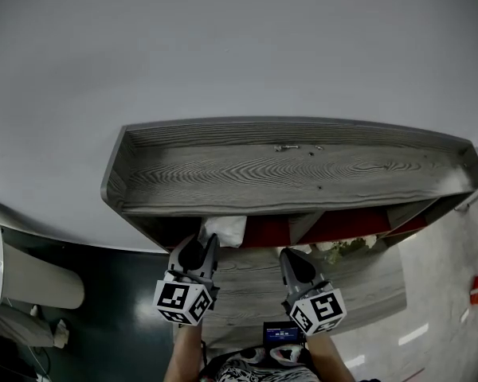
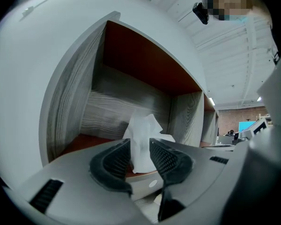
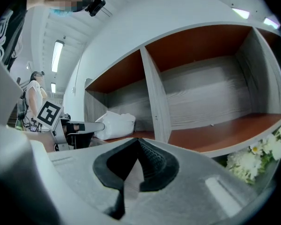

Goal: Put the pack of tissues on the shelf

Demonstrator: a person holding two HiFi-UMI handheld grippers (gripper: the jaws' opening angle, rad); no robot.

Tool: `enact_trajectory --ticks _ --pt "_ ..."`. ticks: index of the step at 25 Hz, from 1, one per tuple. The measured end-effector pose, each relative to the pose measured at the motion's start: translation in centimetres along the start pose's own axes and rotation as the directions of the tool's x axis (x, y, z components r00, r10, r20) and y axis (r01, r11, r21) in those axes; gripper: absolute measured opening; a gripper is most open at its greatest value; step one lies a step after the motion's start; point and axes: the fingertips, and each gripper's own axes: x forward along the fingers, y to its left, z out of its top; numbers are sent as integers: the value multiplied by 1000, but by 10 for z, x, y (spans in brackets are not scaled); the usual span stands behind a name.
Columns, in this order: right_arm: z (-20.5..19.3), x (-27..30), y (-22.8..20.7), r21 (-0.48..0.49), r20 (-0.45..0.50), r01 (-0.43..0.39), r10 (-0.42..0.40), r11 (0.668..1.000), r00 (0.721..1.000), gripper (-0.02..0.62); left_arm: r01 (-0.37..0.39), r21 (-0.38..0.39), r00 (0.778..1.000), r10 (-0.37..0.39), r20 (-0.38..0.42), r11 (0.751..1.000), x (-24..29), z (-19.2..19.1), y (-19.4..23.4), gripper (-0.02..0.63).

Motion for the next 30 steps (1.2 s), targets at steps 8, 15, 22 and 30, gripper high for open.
enact_trajectory --ticks 8,15,22,30 --pt "1 -8 12 -6 6 -14 14 1000 1000 4 -32 24 998 33 -52 999 -17 -14 0 156" --pt "-4 -21 19 -11 5 -16 16 1000 1000 4 -34 6 998 34 -58 999 -38 -22 -7 156" --pt "-16 -47 31 -14 -1 -18 18 1000 1000 5 -33 -12 999 33 -33 999 -66 -31 -22 108" --pt "-19 -83 42 -25 12 -12 12 1000 1000 4 -51 -32 998 52 29 998 -107 -33 -43 25"
